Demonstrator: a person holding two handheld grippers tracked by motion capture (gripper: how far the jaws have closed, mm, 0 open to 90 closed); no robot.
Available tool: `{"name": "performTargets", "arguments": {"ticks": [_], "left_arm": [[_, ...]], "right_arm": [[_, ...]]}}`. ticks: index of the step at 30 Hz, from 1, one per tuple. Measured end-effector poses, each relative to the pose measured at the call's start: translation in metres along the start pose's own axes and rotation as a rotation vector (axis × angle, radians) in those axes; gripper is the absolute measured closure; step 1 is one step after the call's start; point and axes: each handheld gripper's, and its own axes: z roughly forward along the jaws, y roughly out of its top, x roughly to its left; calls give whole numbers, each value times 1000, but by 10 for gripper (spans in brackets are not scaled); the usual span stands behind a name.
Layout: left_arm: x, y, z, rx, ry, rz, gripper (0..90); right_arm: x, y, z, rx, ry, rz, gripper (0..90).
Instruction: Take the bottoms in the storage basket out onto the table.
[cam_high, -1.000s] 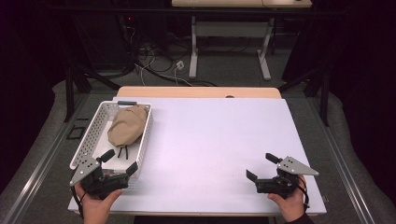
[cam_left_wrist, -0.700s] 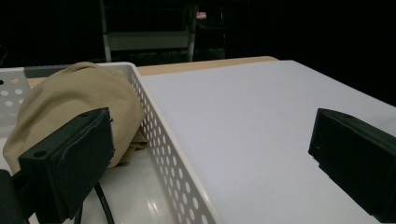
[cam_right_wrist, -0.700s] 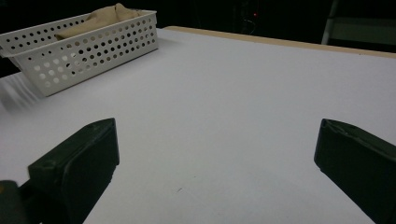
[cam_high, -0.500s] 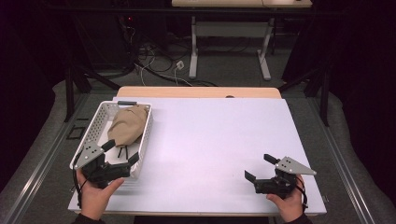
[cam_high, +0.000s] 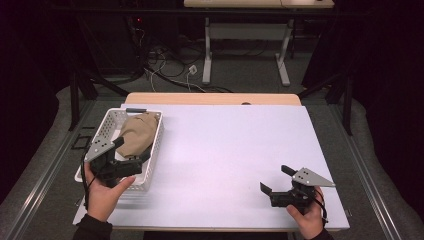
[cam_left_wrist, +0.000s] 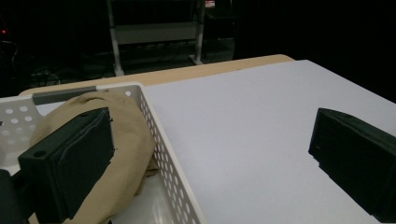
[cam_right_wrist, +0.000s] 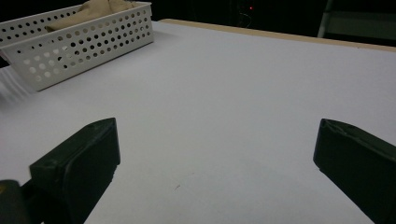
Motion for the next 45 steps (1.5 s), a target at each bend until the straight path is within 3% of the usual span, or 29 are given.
{"name": "performTargets", "arguments": {"ticks": [9,18,34,45], "left_arm": [[3,17,10,27,1,6,3],[8,29,25,52,-6,-14,3],[23,47,46,121,49,-20,3],[30,55,54,127,75,-41,3]], "right_arm": [[1,0,0,2,7,-12,0],[0,0,-1,1,9,-10,0],[-1,-1,0,13,7,-9,0],[0,-2,1,16,11,-15,0]]}}
